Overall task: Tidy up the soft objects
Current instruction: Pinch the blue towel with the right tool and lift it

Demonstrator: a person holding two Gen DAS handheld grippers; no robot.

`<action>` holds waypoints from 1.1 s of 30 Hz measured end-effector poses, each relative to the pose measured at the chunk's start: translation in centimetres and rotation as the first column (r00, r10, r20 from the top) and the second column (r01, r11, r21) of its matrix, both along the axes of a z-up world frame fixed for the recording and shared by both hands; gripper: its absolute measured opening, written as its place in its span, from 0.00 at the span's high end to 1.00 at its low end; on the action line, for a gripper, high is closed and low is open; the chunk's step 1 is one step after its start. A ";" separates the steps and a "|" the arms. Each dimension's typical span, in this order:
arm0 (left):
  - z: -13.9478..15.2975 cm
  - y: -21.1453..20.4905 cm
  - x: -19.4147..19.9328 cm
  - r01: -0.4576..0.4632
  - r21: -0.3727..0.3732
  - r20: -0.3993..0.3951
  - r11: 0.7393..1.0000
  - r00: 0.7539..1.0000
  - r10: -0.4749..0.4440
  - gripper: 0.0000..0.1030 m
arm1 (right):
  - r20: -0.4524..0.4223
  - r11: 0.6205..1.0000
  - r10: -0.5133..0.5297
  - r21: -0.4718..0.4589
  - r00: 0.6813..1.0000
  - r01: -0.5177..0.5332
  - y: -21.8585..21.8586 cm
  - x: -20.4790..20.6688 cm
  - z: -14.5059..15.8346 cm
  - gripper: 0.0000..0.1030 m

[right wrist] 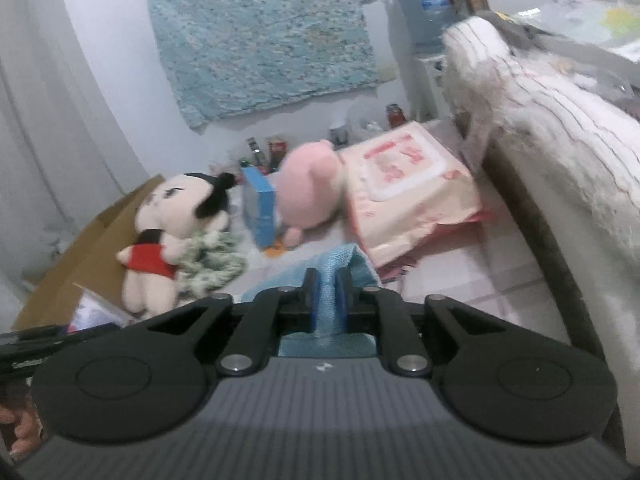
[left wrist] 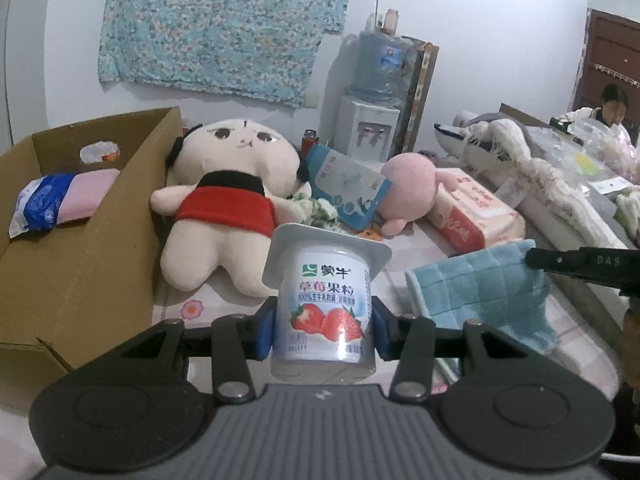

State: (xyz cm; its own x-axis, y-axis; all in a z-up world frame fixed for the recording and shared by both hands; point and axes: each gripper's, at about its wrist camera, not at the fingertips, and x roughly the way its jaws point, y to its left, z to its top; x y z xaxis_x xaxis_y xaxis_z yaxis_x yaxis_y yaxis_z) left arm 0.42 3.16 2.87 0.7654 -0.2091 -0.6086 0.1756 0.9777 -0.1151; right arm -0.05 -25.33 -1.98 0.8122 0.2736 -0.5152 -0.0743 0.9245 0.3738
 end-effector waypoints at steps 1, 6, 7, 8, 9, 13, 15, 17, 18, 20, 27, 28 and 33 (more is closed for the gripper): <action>-0.3 0.0 0.2 -0.004 -0.002 -0.007 1.000 1.000 0.004 0.53 | -0.010 1.000 -0.013 -0.014 1.000 0.013 -0.3 0.3 -0.4 0.86; -2.1 0.4 1.4 -0.011 -0.014 -0.042 1.000 0.999 0.011 0.53 | -0.064 0.996 -0.087 -0.033 0.994 0.085 -1.9 1.9 -1.9 0.58; -2.6 0.4 1.7 -0.010 -0.008 -0.046 1.000 0.999 0.009 0.53 | -0.078 0.997 -0.075 -0.021 0.994 0.074 -2.2 2.5 -2.0 0.52; -3.0 0.5 2.0 -0.010 -0.003 -0.053 1.000 0.999 0.010 0.53 | -0.095 0.999 -0.043 -0.014 0.994 0.042 -2.2 3.2 -2.2 0.49; -3.4 0.6 2.3 -0.016 -0.001 -0.068 1.000 0.998 0.016 0.53 | -0.120 1.000 -0.010 -0.015 0.993 0.009 -2.2 4.0 -2.5 0.46; -4.3 1.1 3.0 -0.036 -0.034 -0.110 0.999 0.993 0.032 0.53 | -0.164 0.996 -0.027 -0.089 0.986 0.013 -1.0 6.1 -3.7 0.40; -4.1 1.1 2.7 -0.070 -0.030 -0.084 0.997 0.994 0.067 0.53 | -0.129 0.992 -0.006 -0.123 0.992 -0.010 0.1 6.5 -4.1 0.39; -3.7 1.1 2.5 -0.100 -0.002 -0.053 0.995 0.994 0.100 0.53 | -0.119 0.986 0.001 -0.168 0.993 -0.021 1.1 6.7 -4.3 0.44; -3.5 1.2 2.4 -0.106 -0.001 -0.043 0.994 0.993 0.106 0.53 | -0.118 0.986 0.011 -0.167 0.993 -0.031 1.3 6.8 -4.3 0.54; -3.3 1.3 2.2 -0.108 -0.017 -0.038 0.994 0.994 0.107 0.53 | -0.122 0.990 0.015 -0.137 0.992 -0.031 1.5 7.0 -4.5 0.76; -3.3 0.5 2.0 -0.082 0.017 -0.029 0.996 0.996 0.083 0.53 | -0.127 0.990 -0.070 -0.133 0.989 0.053 2.2 5.0 -4.3 0.94; -3.3 0.3 1.8 -0.078 0.027 -0.020 0.997 0.997 0.079 0.53 | -0.121 0.991 -0.085 -0.117 0.989 0.071 2.1 4.3 -4.2 0.95; -1.7 -0.3 -0.2 -0.076 0.084 0.067 0.993 0.995 0.071 0.53 | 0.031 0.987 -0.143 -0.072 0.989 0.145 1.9 -0.7 -1.7 0.95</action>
